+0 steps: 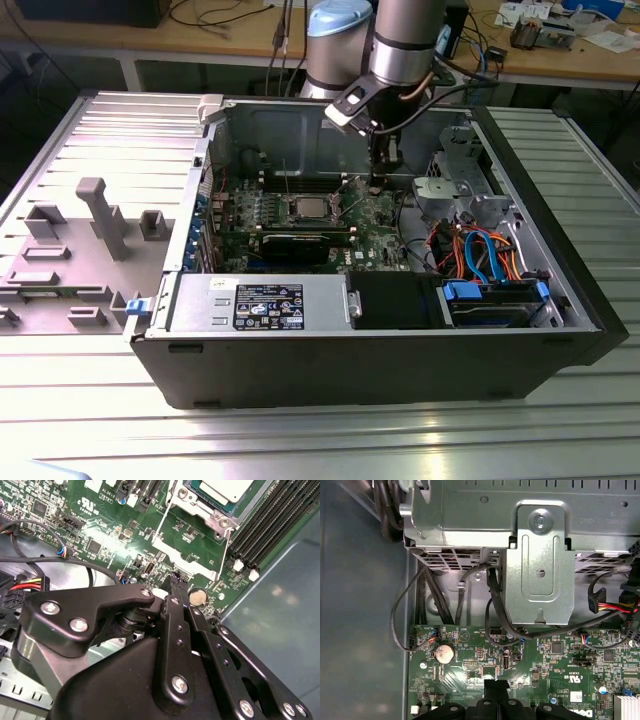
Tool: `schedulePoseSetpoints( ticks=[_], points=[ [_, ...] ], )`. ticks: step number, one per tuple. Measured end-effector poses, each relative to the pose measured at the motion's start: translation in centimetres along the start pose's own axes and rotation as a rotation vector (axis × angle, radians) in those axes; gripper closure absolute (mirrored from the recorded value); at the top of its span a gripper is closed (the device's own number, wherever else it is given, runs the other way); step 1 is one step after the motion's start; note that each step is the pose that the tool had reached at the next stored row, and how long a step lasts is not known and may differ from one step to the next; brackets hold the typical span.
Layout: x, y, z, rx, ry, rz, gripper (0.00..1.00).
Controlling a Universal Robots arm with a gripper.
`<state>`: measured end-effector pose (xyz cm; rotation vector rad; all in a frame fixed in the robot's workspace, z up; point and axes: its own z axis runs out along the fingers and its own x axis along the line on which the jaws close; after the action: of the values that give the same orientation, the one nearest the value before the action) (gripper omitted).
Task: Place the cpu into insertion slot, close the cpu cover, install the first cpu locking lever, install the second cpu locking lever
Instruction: 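Close the cpu cover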
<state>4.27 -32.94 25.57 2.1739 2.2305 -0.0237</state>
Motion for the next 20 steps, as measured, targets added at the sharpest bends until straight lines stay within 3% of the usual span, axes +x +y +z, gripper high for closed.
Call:
schedulePoseSetpoints(
  ticks=[3,7,20],
  points=[
    [0.02,-0.04,0.33,0.0007,0.0001,-0.003,0.89],
    [0.04,-0.71,0.38,0.0007,0.0002,-0.004,0.89],
    [0.06,-1.0,0.38,0.0007,0.0002,-0.004,0.89]
  ],
)
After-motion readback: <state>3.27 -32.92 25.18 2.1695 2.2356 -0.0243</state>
